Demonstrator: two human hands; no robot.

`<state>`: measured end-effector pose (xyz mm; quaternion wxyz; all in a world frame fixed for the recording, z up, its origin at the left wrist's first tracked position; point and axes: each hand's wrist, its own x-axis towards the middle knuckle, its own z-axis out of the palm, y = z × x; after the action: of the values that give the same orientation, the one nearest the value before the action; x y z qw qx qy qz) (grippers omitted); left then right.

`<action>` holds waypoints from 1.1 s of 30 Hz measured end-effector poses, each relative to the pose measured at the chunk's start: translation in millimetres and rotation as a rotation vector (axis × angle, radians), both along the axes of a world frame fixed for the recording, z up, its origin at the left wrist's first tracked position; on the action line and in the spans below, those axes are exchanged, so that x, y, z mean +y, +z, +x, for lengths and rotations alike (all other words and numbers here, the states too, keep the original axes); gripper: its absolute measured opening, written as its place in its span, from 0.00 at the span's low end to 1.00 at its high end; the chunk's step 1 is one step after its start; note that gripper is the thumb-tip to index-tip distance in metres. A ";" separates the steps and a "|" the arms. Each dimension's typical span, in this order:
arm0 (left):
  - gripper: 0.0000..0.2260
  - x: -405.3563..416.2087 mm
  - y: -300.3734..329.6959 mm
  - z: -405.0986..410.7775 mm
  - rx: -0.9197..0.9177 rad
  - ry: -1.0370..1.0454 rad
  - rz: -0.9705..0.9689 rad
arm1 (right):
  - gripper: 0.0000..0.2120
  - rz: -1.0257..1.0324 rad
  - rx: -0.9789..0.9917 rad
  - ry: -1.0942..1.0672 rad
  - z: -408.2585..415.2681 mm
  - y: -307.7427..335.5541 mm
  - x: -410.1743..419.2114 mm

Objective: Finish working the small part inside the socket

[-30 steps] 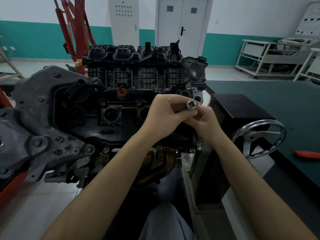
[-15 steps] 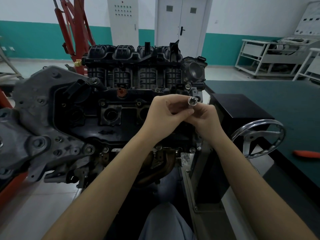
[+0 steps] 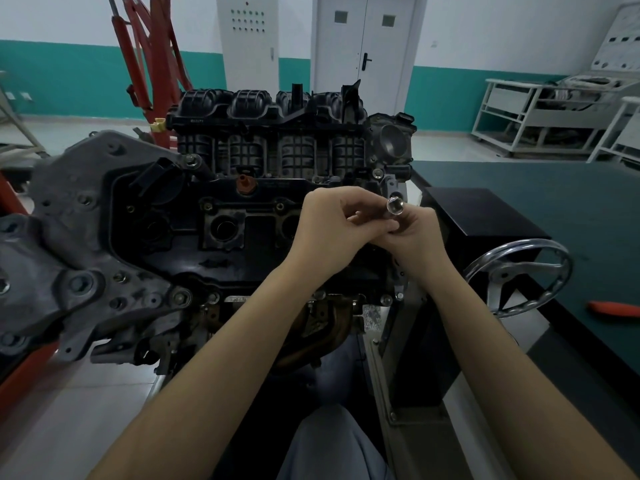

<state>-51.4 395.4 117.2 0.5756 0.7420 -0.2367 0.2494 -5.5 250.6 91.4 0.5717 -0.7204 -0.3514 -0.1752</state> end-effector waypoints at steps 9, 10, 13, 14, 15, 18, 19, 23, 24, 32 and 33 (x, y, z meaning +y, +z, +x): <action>0.13 1.2 -1.4 -0.7 0.011 -0.104 -0.043 | 0.15 -0.022 0.012 0.003 -1.0 -0.5 -2.0; 0.11 0.1 -1.5 -0.9 -0.005 -0.059 -0.038 | 0.13 -0.018 0.002 -0.007 0.3 -1.1 -0.9; 0.09 -1.0 0.8 -1.1 -0.020 0.014 -0.037 | 0.12 0.025 0.029 0.013 2.3 -2.5 0.6; 0.09 -0.5 2.1 -1.0 -0.016 0.004 -0.028 | 0.14 0.025 0.038 0.038 2.4 -3.1 0.3; 0.10 0.3 3.0 -1.0 -0.005 -0.026 -0.023 | 0.17 0.012 0.040 0.063 2.1 -3.3 0.2; 0.11 2.7 4.0 -2.1 0.032 -0.139 -0.022 | 0.21 -0.024 0.029 0.061 0.1 -5.5 0.5; 0.12 2.5 3.5 -2.1 0.036 -0.149 -0.013 | 0.21 -0.017 0.031 0.044 -0.5 -5.4 0.9; 0.09 -1.1 2.8 -1.7 -0.016 0.025 0.026 | 0.13 -0.001 -0.006 -0.016 0.2 -3.0 3.0; 0.07 -0.8 2.2 -1.3 -0.023 0.049 0.015 | 0.12 0.002 -0.005 -0.004 0.2 -2.2 3.4; 0.12 1.1 -1.1 -3.5 0.000 -0.074 -0.031 | 0.15 -0.029 0.028 0.002 -2.5 -1.0 3.1; 0.12 0.2 -1.5 -3.8 -0.018 -0.030 -0.023 | 0.13 -0.019 0.015 -0.008 -2.9 -0.8 3.6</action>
<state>-55.2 395.6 115.6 0.5855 0.7294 -0.2502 0.2502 -8.4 254.2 90.5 0.5668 -0.7285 -0.3458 -0.1687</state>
